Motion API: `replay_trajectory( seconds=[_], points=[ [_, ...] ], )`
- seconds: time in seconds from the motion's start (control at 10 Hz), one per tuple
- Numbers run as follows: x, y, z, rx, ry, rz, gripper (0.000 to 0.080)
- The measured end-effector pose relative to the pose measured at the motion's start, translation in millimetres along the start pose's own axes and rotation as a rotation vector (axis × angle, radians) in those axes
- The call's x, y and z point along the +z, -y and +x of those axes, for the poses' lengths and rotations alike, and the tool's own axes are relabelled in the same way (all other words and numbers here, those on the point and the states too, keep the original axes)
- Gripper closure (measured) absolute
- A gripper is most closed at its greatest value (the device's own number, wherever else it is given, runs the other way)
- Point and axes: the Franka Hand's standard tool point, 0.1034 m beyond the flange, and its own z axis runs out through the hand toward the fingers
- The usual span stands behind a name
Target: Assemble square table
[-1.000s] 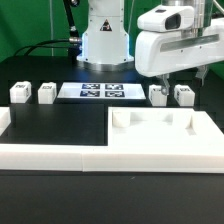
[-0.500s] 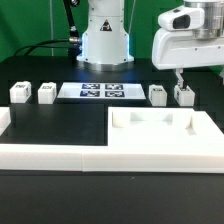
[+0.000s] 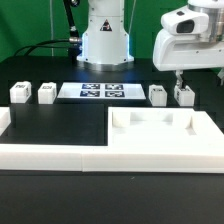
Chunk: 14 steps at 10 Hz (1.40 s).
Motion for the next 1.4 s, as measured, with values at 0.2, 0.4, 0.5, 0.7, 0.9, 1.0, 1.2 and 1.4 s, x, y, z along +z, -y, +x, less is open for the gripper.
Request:
replay_trajectory(
  seconds=[0.2,0.4,0.5,0.7,0.9,1.0,1.2,1.4],
  points=[
    [8.4,0.0,-19.6,-0.041,0.167,-0.038,0.0151],
    [7.7,-5.4,-23.8,-0.034,0.284,-0.053,0.0151],
    [7.9,-3.0,-19.7,-0.040,0.311,-0.054,0.0151],
    [9.8,-5.2,-22.7,-0.035,0.425,-0.067,0.0151],
    [12.8,-6.8,-24.4,-0.030,0.536,-0.078,0.0151],
    [14.4,-5.3,-28.7,0.031,0.635,-0.066,0.0151],
    [22.0,-6.3,-18.2,0.068,0.683,-0.050,0.0151],
    [29.3,-7.0,-21.5,0.113,0.769,-0.013,0.0151]
  ],
)
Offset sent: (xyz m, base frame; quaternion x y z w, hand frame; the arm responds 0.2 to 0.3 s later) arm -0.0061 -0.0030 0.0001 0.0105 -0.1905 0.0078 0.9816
